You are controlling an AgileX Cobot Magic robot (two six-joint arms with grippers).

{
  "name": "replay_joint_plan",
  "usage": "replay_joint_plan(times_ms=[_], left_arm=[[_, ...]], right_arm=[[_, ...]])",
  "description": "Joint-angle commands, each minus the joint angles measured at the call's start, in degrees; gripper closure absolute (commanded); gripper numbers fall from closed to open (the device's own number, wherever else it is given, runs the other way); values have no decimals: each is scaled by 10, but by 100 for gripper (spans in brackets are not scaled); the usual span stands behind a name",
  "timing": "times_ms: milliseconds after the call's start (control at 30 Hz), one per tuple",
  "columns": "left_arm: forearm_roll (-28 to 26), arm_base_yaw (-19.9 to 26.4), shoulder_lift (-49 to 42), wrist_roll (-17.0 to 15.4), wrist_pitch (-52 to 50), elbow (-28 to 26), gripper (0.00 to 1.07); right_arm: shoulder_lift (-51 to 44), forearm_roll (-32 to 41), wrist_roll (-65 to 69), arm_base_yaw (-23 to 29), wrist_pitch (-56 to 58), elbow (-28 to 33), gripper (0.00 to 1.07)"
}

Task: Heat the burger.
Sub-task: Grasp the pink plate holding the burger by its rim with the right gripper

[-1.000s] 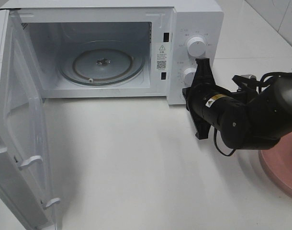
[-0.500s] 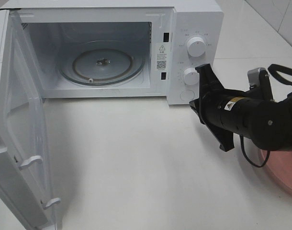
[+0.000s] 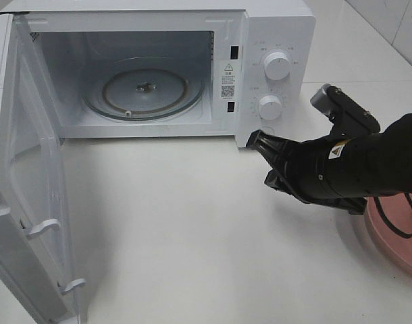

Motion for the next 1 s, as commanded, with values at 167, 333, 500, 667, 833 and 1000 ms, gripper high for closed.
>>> replay_joint_plan(times_ms=[167,333,500,667,833,1000], left_arm=[[-3,-4,-10,1,-4,2,9],[-3,-4,-10,1,-4,2,9],[-3,-4,-10,1,-4,2,9],[-3,-4,-10,1,-4,2,9],[-3,-4,-10,1,-4,2,9],[-3,-4,-10,1,-4,2,9]], right_arm=[[-31,-58,-112,-5,138,-2,103],[-58,-137,-122,-5,226,-2,101],[-87,-197,-121,-5,289,-2,99],[-138,-269,-121,-5,373,-2,91],[-183,-326,-121,-5,420,-2,58],[-219,-371,-108,-5,454,-2,17]])
